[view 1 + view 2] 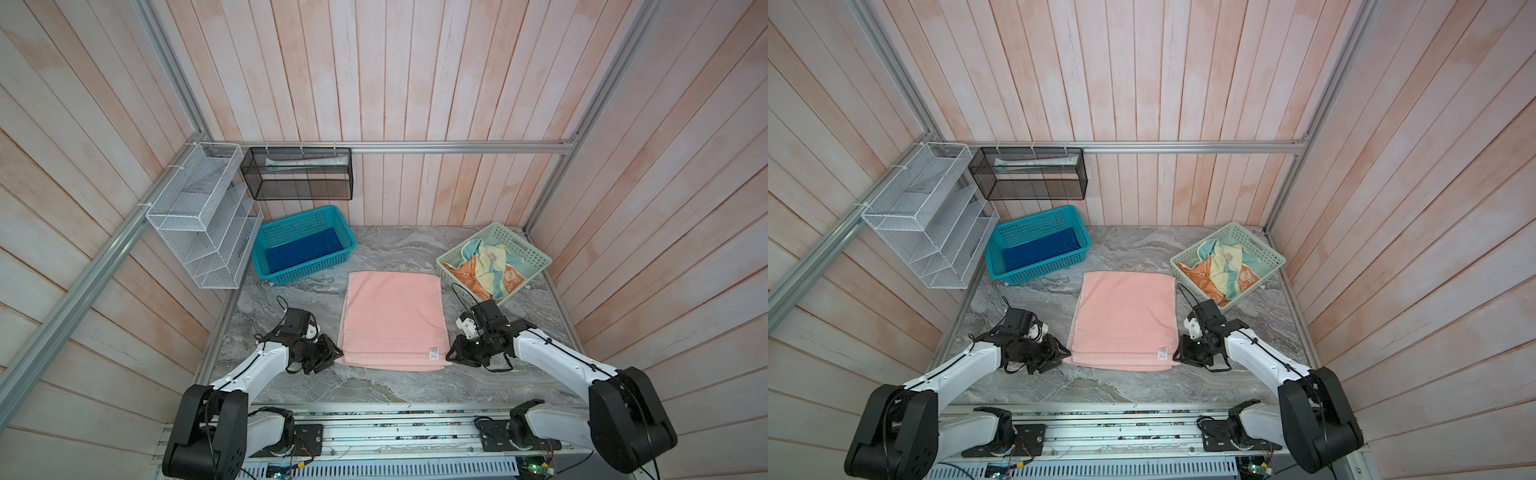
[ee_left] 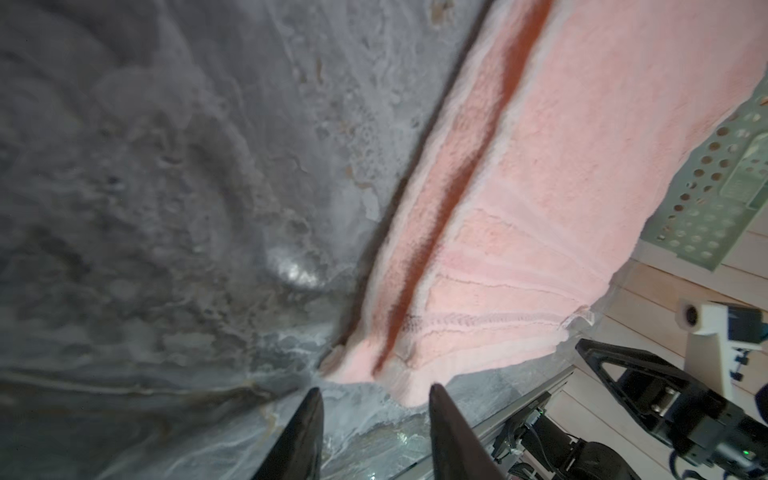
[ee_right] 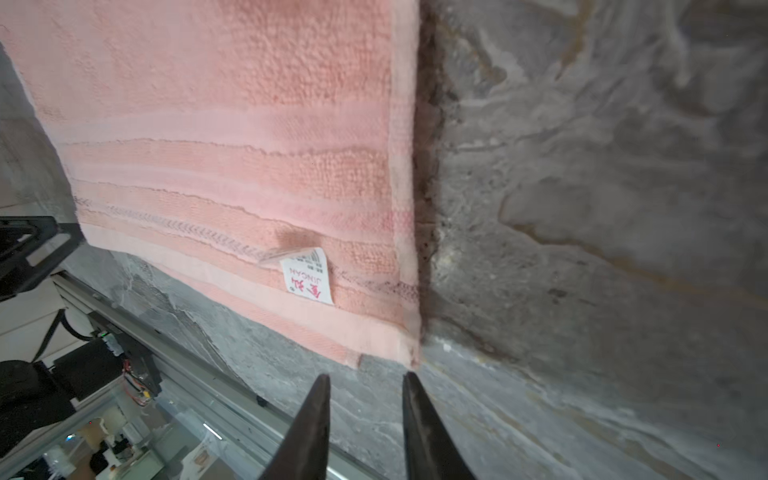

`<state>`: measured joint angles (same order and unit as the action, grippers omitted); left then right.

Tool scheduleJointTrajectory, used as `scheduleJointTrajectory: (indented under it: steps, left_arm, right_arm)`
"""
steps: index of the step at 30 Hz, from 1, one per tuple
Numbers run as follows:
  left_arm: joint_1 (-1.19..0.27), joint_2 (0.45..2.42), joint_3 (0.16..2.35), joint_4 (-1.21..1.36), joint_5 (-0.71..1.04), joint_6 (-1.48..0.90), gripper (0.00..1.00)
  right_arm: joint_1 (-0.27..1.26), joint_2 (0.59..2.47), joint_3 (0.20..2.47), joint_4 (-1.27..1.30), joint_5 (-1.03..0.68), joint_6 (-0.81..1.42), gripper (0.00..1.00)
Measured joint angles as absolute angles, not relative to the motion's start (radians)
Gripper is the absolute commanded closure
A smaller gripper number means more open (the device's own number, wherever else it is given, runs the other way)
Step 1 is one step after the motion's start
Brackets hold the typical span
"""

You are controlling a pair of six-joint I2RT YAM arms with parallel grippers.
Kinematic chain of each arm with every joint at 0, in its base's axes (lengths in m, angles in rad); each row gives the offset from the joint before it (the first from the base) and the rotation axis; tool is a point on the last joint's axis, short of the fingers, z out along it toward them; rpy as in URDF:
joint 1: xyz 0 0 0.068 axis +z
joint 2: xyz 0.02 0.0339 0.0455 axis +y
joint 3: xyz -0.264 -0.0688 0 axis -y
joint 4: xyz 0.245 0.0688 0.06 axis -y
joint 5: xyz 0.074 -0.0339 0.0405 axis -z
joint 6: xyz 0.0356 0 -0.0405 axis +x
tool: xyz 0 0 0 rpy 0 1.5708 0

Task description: Fold and stack the towels

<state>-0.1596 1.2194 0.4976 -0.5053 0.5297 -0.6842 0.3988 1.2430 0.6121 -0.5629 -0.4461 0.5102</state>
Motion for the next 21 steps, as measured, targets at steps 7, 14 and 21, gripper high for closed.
scheduleJointTrajectory:
  steps: [7, 14, 21]
  left_arm:
    - [-0.203, 1.245, 0.627, -0.522, 0.435, -0.679, 0.58]
    - [-0.314, 1.463, 0.723, -0.411, 0.416, -0.678, 0.58]
    - [-0.371, 1.471, 0.657, -0.330, 0.410, -0.714, 0.60]
  right_arm:
    - [0.402, 1.243, 0.675, -0.561, -0.415, 0.513, 0.66]
    - [0.509, 1.419, 0.731, -0.472, -0.410, 0.516, 0.70]
    - [0.538, 1.490, 0.702, -0.416, -0.419, 0.504, 0.74]
